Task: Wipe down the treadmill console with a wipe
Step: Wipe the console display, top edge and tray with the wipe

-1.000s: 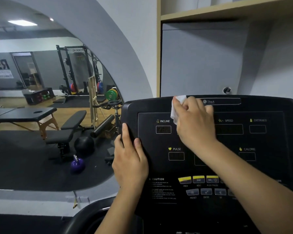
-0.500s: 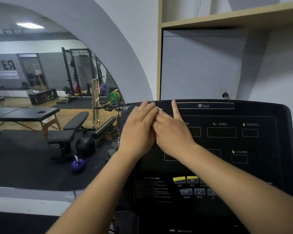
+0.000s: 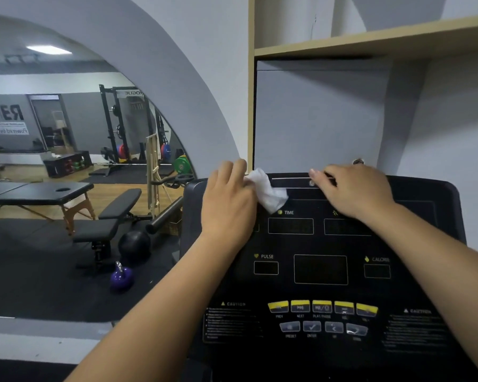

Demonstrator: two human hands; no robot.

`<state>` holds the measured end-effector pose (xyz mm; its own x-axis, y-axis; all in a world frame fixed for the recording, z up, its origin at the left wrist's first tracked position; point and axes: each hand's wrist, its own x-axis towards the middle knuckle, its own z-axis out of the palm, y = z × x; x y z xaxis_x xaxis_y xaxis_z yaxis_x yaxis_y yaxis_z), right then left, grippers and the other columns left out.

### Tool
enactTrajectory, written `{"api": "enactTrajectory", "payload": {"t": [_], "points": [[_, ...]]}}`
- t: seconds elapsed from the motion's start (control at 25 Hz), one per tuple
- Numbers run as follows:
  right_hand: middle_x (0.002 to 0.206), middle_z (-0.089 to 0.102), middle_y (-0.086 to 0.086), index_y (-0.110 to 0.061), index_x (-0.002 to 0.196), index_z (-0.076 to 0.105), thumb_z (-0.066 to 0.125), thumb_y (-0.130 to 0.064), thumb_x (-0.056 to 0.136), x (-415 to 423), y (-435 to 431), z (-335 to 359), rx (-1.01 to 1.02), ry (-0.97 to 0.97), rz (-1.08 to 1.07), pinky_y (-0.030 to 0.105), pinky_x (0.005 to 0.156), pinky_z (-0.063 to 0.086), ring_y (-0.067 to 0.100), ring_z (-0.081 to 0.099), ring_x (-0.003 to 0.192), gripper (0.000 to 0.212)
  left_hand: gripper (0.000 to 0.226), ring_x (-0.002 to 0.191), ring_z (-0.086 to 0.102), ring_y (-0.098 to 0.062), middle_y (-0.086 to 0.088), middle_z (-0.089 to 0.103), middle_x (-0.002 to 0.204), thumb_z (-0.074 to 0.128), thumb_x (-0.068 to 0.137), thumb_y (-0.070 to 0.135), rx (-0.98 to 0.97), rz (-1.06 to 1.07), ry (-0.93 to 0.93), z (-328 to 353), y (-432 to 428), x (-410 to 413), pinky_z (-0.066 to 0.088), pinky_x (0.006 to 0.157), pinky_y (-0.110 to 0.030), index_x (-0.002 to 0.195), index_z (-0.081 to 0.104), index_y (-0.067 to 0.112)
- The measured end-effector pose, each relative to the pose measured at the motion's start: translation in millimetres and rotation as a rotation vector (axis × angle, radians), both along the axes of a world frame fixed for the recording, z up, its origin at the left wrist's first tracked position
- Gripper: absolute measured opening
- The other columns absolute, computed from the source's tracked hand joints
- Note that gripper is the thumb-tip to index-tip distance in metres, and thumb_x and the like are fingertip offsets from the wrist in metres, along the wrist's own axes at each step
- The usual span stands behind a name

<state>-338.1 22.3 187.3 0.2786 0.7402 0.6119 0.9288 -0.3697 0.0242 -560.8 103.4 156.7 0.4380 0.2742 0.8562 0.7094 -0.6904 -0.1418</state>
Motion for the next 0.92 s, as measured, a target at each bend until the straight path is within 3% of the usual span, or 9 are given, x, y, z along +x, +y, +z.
{"api": "enactTrajectory", "payload": {"t": [0.08, 0.2, 0.36, 0.44, 0.56, 0.64, 0.76, 0.92], "points": [[0.062, 0.056, 0.000, -0.024, 0.075, 0.063, 0.013, -0.070, 0.089, 5, 4, -3, 0.042, -0.078, -0.023, 0.031, 0.058, 0.038, 0.027, 0.056, 0.071, 0.069, 0.013, 0.066, 0.054, -0.033, -0.017, 0.058, 0.078, 0.061, 0.059, 0.000, -0.025, -0.068, 0.026, 8, -5, 12, 0.033, 0.058, -0.032, 0.072, 0.061, 0.000], [0.057, 0.050, -0.001, -0.025, 0.068, 0.061, 0.007, -0.077, 0.083, 10, 6, 0, 0.031, -0.099, -0.004, 0.032, 0.060, 0.033, 0.027, 0.050, 0.065, 0.076, 0.032, 0.066, 0.057, -0.032, -0.015, 0.061, 0.079, 0.080, 0.050, 0.001, -0.018, -0.110, 0.049, -6, -4, 12, 0.039, 0.056, -0.033, 0.078, 0.064, 0.002], [0.073, 0.062, 0.016, -0.019, 0.067, 0.065, 0.011, -0.068, 0.092, 11, 14, 4, 0.015, -0.028, -0.092, 0.038, 0.069, 0.038, 0.036, 0.059, 0.075, 0.077, 0.037, 0.097, 0.057, -0.033, -0.018, 0.067, 0.103, 0.060, 0.070, 0.001, -0.002, -0.012, -0.093, -33, 10, -23, 0.048, 0.081, -0.036, 0.106, 0.068, -0.004], [0.063, 0.054, 0.012, -0.015, 0.068, 0.066, 0.013, -0.059, 0.095, 6, 18, 0, 0.068, -0.027, -0.150, 0.038, 0.070, 0.040, 0.033, 0.052, 0.066, 0.074, 0.045, 0.102, 0.049, -0.030, -0.021, 0.067, 0.107, 0.045, 0.075, 0.010, 0.001, 0.045, -0.177, -37, 8, -29, 0.046, 0.087, -0.037, 0.111, 0.066, -0.008], [0.053, 0.042, 0.007, -0.017, 0.056, 0.055, 0.016, -0.052, 0.096, -1, 16, -3, 0.095, -0.014, -0.153, 0.039, 0.071, 0.042, 0.030, 0.046, 0.059, 0.066, 0.048, 0.115, 0.056, -0.035, -0.025, 0.067, 0.119, 0.043, 0.084, 0.019, -0.028, -0.006, -0.086, -37, -9, -5, 0.048, 0.101, -0.040, 0.115, 0.066, -0.010], [0.051, 0.043, 0.007, -0.019, 0.051, 0.046, 0.020, -0.050, 0.097, -1, 15, -3, 0.118, -0.011, -0.140, 0.039, 0.070, 0.042, 0.030, 0.045, 0.056, 0.062, 0.046, 0.120, 0.059, -0.036, -0.023, 0.065, 0.127, 0.046, 0.086, 0.014, -0.055, -0.074, 0.010, -39, -19, 17, 0.047, 0.105, -0.040, 0.122, 0.064, -0.009], [0.051, 0.046, 0.009, -0.016, 0.047, 0.040, 0.023, -0.051, 0.098, 1, 15, -3, 0.152, -0.018, -0.119, 0.038, 0.068, 0.041, 0.030, 0.046, 0.054, 0.064, 0.044, 0.116, 0.059, -0.030, -0.010, 0.064, 0.134, 0.060, 0.083, 0.002, -0.152, -0.086, 0.039, -31, -10, 10, 0.054, 0.090, -0.038, 0.126, 0.065, 0.002], [0.051, 0.048, 0.009, -0.017, 0.046, 0.041, 0.022, -0.051, 0.097, 3, 16, -4, 0.170, -0.007, -0.119, 0.043, 0.074, 0.044, 0.030, 0.047, 0.054, 0.064, 0.027, 0.093, 0.056, -0.033, -0.004, 0.069, 0.120, 0.056, 0.087, 0.001, -0.190, 0.004, -0.082, -28, 16, -34, 0.053, 0.069, -0.044, 0.109, 0.073, 0.006]]}}
